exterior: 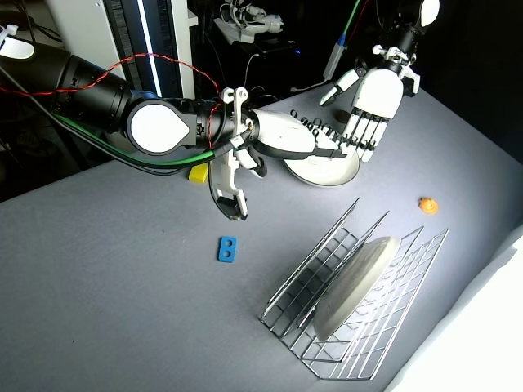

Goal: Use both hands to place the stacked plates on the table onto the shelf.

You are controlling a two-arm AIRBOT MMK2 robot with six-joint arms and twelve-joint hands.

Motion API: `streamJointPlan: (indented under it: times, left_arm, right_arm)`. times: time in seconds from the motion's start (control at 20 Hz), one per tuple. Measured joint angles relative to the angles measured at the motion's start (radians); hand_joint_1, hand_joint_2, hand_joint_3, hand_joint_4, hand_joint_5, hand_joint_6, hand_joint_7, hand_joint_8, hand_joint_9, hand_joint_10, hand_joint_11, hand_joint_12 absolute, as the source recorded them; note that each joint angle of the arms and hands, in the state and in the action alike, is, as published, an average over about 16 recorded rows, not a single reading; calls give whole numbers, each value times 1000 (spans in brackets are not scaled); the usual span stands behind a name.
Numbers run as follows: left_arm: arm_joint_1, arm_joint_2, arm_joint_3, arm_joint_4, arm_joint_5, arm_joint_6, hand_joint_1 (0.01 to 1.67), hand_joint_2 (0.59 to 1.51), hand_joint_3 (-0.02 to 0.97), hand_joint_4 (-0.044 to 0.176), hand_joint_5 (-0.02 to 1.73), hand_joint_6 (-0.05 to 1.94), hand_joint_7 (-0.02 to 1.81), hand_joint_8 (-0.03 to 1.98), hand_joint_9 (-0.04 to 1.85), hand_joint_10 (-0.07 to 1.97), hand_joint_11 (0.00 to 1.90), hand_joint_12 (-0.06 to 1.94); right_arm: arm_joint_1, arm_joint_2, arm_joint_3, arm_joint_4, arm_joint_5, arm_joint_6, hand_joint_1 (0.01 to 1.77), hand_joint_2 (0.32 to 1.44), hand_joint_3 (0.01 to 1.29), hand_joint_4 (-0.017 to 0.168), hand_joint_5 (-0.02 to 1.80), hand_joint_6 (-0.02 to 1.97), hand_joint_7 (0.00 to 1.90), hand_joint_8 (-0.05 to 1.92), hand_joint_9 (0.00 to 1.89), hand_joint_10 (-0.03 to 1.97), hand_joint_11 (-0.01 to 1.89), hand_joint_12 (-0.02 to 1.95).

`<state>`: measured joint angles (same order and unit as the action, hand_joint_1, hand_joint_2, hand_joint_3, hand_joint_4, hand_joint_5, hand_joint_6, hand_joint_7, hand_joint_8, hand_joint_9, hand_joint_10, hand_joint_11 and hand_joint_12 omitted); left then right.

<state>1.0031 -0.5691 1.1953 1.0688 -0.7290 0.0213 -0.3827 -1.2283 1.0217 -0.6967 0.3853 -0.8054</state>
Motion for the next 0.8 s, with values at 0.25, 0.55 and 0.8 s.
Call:
streamJointPlan:
  times: [0.25, 0.55, 0.8]
  left_arm:
    - [-7, 3, -5, -11, 1, 0, 19, 1121, 15, -5, 138, 0, 55, -21, 161, 31, 18, 213]
    - [-28, 12, 1, -27, -34, 8, 18, 1125, 15, -5, 112, 3, 57, -12, 127, 25, 18, 164]
    - [-47, 18, 22, -33, -96, 28, 17, 1129, 15, -3, 98, 9, 76, -1, 105, 18, 18, 131]
  right_arm:
    - [-3, -2, 0, 1, -1, -9, 1085, 910, 16, 6, 18, 24, 13, 14, 18, 5, 19, -7]
    - [-3, -2, 0, 2, -1, -11, 1082, 912, 16, 6, 17, 25, 13, 14, 15, 5, 20, -7]
    - [-3, -2, 0, 2, -2, -12, 1078, 915, 16, 6, 17, 25, 14, 14, 14, 5, 20, -7]
